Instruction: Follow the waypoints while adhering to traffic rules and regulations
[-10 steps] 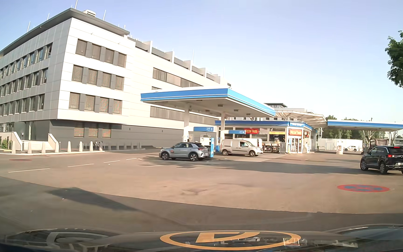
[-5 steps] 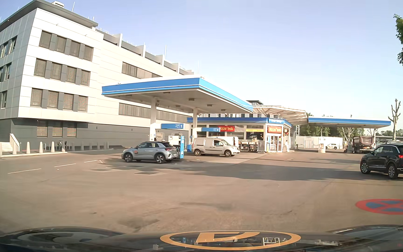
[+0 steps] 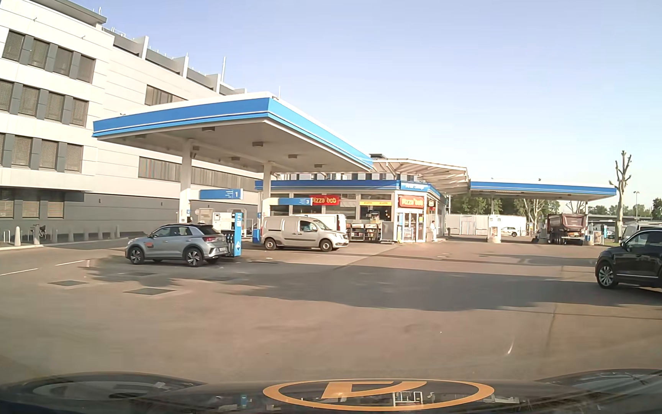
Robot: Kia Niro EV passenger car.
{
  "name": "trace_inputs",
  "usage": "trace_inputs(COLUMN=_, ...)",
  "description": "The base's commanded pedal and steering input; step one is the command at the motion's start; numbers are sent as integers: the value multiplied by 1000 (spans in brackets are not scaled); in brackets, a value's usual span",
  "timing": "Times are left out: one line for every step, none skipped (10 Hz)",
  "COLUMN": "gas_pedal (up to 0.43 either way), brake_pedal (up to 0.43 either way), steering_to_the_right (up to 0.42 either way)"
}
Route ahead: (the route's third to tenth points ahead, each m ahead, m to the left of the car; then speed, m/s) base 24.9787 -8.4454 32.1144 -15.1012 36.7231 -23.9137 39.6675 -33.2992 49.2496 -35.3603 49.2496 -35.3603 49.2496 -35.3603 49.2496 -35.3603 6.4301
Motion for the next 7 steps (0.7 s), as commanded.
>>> trace_inputs(gas_pedal=59, brake_pedal=0, steering_to_the_right=134)
trace_inputs(gas_pedal=59, brake_pedal=0, steering_to_the_right=135)
trace_inputs(gas_pedal=59, brake_pedal=0, steering_to_the_right=136)
trace_inputs(gas_pedal=79, brake_pedal=0, steering_to_the_right=138)
trace_inputs(gas_pedal=98, brake_pedal=0, steering_to_the_right=141)
trace_inputs(gas_pedal=98, brake_pedal=0, steering_to_the_right=145)
trace_inputs(gas_pedal=98, brake_pedal=0, steering_to_the_right=148)
